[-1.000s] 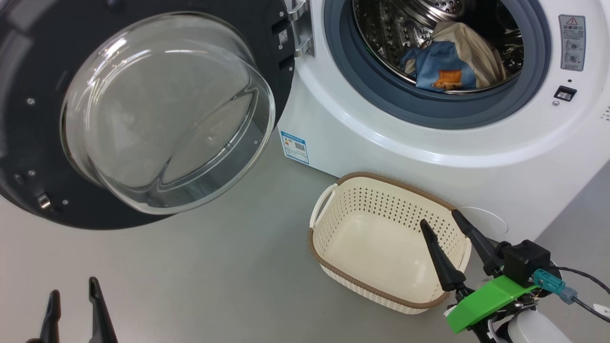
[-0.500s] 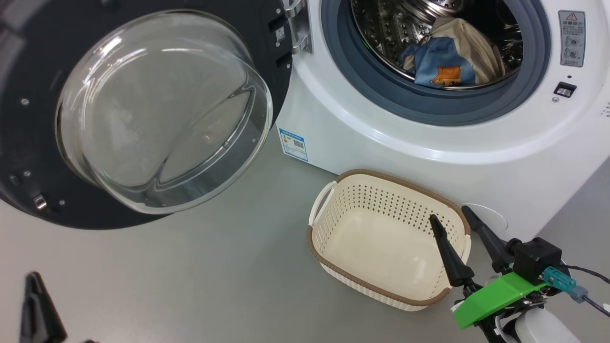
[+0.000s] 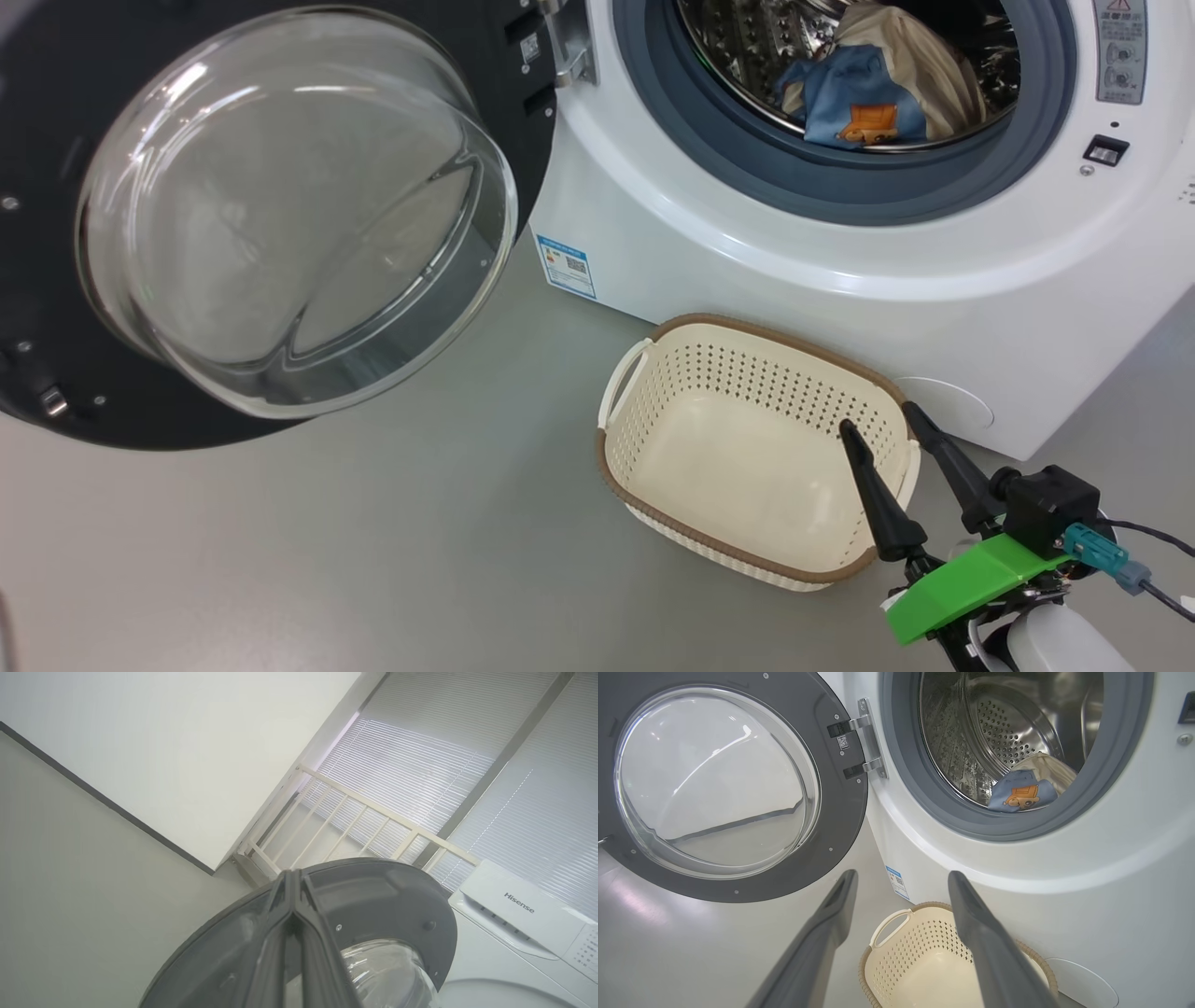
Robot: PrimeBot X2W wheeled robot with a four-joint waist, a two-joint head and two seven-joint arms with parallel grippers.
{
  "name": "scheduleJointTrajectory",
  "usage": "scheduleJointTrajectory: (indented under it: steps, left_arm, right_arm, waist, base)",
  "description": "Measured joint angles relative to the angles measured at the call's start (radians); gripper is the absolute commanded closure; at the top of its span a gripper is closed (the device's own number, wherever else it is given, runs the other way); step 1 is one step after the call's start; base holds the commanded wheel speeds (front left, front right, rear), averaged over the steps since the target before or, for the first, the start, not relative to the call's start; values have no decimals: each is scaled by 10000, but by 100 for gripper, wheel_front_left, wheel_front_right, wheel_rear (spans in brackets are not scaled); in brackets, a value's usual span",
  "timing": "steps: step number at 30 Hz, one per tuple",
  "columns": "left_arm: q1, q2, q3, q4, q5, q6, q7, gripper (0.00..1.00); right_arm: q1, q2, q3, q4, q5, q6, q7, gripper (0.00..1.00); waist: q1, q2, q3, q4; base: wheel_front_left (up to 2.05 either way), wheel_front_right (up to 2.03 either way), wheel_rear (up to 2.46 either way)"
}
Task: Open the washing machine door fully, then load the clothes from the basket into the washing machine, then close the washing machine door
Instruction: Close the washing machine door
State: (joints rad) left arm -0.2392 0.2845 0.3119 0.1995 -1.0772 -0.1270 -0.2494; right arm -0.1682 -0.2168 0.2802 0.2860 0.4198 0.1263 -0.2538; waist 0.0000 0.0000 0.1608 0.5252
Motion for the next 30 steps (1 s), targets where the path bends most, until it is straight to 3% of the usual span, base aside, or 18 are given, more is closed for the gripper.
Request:
scheduleJointTrajectory:
  steps: [5, 13, 19, 25, 30]
  left_arm:
    - [-391, 1348, -115, 545, -2468, 0, 711, 100]
    - [-1284, 2251, 12, 2057, -5250, 0, 3087, 100]
    - [-1906, 2872, 341, 3363, -5806, 0, 4560, 100]
    - [-2496, 3009, 485, 4205, -6297, 0, 6052, 100]
    - [-3005, 3219, 700, 4788, -6357, 0, 6577, 100]
  right_arm:
    - [-3, -6, 46, -2, -27, 0, 0, 0]
    - [-40, -117, 159, 15, -33, 0, 0, 0]
    - [-138, -226, 424, 27, -69, 0, 0, 0]
    - [-358, -391, 608, 13, -71, 0, 0, 0]
    - [-495, -495, 717, -19, -73, 0, 0, 0]
  waist:
    - [1, 0, 115, -109]
    - [1, 0, 374, -125]
    - [1, 0, 559, -225]
    - [1, 0, 791, -355]
    - [1, 0, 1037, -472]
  base:
    - [36, -36, 0]
    - [1, -1, 0]
    - [0, 0, 0]
    - [0, 0, 0]
    - [0, 0, 0]
